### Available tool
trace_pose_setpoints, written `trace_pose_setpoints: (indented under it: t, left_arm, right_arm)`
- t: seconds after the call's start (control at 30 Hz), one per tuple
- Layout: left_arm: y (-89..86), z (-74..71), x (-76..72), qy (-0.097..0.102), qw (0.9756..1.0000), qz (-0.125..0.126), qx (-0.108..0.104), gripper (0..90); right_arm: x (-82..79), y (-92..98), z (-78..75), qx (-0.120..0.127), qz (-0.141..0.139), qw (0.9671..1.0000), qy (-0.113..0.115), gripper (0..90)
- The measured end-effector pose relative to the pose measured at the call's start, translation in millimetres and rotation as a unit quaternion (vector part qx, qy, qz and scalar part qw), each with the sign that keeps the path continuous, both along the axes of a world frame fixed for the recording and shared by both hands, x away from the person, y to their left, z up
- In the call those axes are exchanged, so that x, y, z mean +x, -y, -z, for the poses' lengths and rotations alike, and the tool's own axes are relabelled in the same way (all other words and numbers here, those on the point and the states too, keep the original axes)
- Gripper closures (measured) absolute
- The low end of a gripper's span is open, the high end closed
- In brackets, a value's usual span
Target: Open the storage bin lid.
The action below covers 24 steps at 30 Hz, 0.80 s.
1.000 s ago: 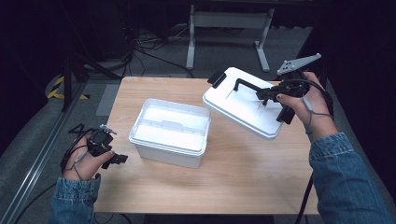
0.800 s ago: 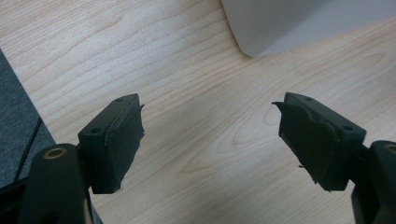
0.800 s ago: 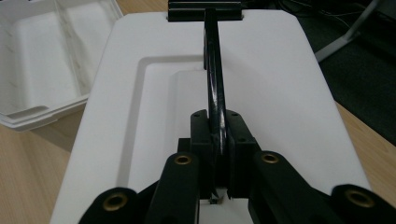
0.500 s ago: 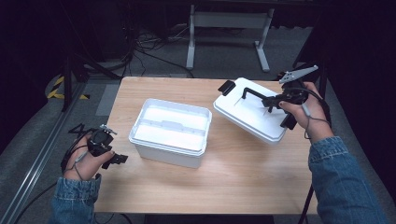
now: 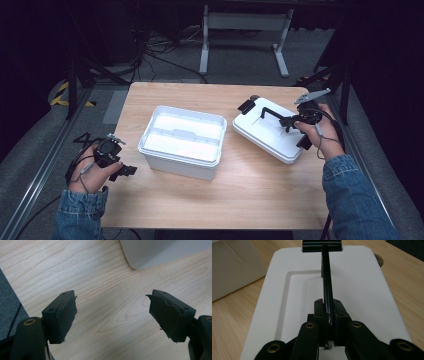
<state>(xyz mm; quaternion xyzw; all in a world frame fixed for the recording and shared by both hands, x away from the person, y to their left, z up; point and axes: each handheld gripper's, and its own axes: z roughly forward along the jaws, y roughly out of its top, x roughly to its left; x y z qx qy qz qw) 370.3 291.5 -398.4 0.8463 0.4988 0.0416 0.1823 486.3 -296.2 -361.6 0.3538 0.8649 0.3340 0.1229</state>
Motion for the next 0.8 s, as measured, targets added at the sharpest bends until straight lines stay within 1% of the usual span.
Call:
trace_pose_setpoints:
  t: [0.03,0.13,0.23,0.33,0.43,0.57,0.67,0.8]
  left_arm:
    - [0.0,0.0,0.1,0.000,1.0000,0.001,0.000,22.5]
    - [0.2,0.2,0.2,-0.001,1.0000,0.001,0.001,22.4]
    - [0.0,0.5,0.5,0.000,1.0000,0.003,0.003,22.5]
    - [0.1,0.9,0.5,-0.002,1.0000,0.002,0.001,22.4]
    - [0.2,1.2,0.4,-0.003,1.0000,0.001,0.000,22.5]
    - [0.6,1.0,0.5,-0.003,1.0000,0.001,0.001,22.4]
    - [0.7,1.1,0.5,-0.004,1.0000,0.001,0.001,22.4]
    - [0.6,1.0,0.4,-0.004,1.0000,0.001,0.001,22.4]
  right_arm:
    - [0.2,0.5,4.0,-0.003,0.001,1.0000,-0.002,84.8]
    - [0.5,2.3,14.8,0.000,0.005,1.0000,-0.008,84.8]
    - [0.4,3.8,23.0,0.002,0.009,0.9999,-0.012,84.8]
    - [1.1,5.7,31.5,0.003,0.009,0.9998,-0.015,84.8]
    - [0.8,7.6,37.7,0.006,0.013,0.9997,-0.018,84.8]
    - [-0.1,10.1,44.1,0.013,0.014,0.9997,-0.016,84.8]
    - [-0.6,11.4,49.4,0.012,0.015,0.9997,-0.018,84.8]
    - [-1.3,13.2,53.7,0.018,0.016,0.9995,-0.020,84.7]
